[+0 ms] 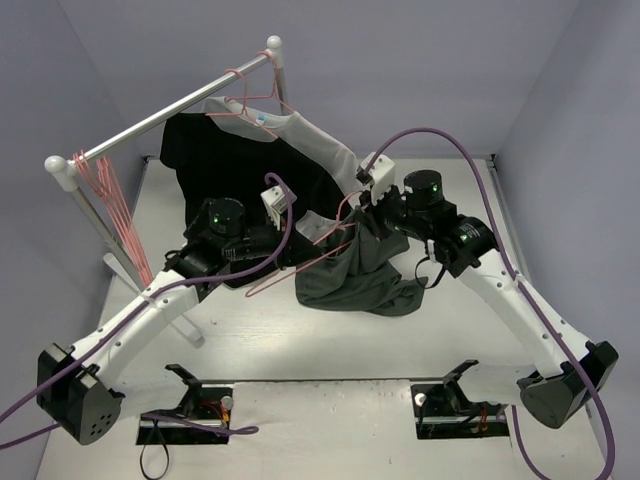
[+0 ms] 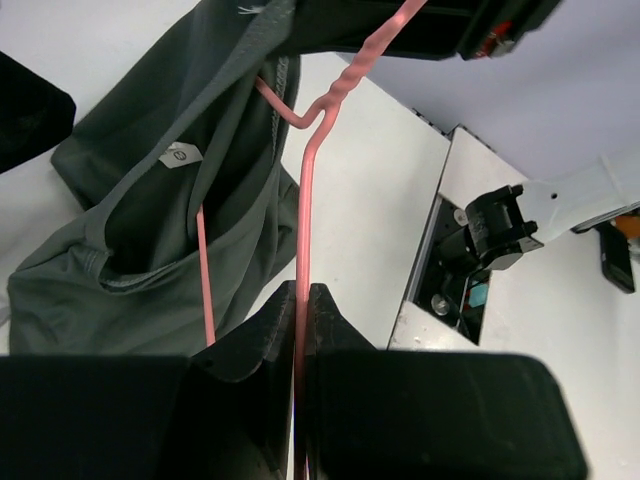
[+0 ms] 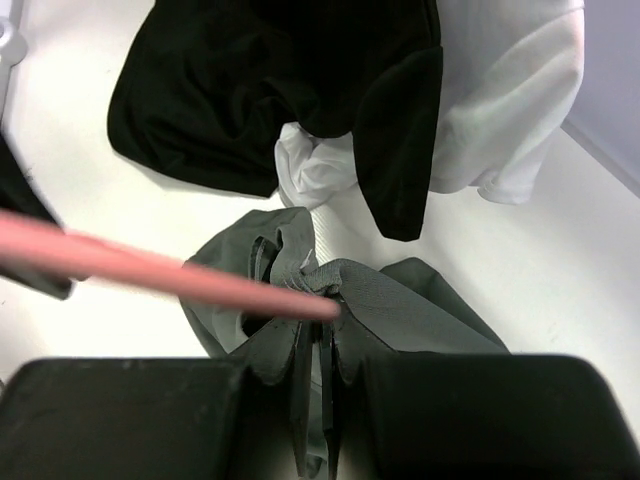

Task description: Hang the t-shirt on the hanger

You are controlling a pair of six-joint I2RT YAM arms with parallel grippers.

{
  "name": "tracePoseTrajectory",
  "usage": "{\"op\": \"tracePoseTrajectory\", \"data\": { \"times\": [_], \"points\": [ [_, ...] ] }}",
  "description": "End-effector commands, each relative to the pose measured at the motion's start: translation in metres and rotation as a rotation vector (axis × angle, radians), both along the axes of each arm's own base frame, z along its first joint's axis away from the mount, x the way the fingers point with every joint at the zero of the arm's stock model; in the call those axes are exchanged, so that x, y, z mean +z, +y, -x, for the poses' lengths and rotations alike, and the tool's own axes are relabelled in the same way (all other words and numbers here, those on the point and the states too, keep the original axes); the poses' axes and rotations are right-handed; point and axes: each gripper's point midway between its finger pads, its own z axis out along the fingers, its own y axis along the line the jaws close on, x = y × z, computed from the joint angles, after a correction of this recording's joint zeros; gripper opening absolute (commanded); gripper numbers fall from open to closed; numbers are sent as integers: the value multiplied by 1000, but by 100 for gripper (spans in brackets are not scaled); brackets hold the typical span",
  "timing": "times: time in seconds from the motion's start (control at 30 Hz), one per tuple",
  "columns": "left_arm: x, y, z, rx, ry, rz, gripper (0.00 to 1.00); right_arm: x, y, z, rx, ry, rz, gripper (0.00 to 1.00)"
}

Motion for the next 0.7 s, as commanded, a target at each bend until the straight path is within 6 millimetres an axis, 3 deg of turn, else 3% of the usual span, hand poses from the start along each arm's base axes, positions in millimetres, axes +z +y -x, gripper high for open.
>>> {"op": "tracePoseTrajectory", "data": {
  "times": [0.0,0.27,0.67],
  "points": [
    [56,-11,-7,-40,-101,161,0,52,2,8,49,-139,-86,0],
    [67,-14,-9,-56,-95,196,0,63,0,16,59,-158,-112,0],
    [101,-24,-6,-122,-149,260,0,93,32,12,200,-190,-149,2]
  ]
}}
